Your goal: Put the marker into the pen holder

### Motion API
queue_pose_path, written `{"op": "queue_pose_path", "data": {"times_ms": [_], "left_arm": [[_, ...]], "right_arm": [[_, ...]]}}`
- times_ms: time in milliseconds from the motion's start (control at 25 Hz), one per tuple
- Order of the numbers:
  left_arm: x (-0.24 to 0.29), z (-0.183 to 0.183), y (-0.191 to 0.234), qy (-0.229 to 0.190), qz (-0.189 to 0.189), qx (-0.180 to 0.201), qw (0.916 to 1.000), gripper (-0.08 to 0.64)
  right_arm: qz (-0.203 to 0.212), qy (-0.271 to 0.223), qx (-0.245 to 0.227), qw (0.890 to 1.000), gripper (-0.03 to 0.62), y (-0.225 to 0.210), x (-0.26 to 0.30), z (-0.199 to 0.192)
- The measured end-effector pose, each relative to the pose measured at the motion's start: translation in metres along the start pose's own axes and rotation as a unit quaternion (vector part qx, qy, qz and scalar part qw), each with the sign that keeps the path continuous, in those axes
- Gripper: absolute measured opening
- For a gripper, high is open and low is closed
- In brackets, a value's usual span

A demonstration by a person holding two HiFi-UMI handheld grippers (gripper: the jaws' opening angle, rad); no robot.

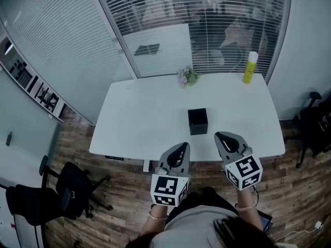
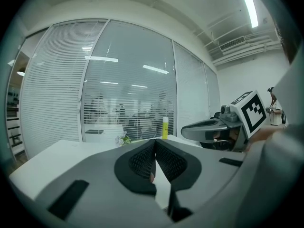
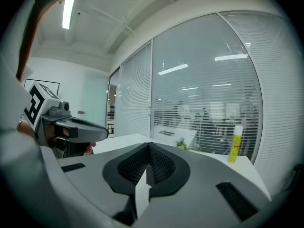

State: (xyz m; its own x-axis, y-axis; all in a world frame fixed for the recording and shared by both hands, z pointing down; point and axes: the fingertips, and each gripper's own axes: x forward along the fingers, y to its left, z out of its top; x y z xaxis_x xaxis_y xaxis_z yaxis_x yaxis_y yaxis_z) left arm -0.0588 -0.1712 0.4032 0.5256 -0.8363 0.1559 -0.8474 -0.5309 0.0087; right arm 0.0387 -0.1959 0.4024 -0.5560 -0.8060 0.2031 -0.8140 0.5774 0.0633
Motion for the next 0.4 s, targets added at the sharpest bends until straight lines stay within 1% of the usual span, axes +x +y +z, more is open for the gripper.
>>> {"op": "queue_pose_path", "data": {"times_ms": [400], "left_arm": [[0.0021,-0.0059,0.0019,0.001,0.001,-0.014,0.9999,0.020]], "right_arm": [[-0.002,0.011,0.004,1.000,0.028,-0.0009,0.0072,-0.0060]]}}
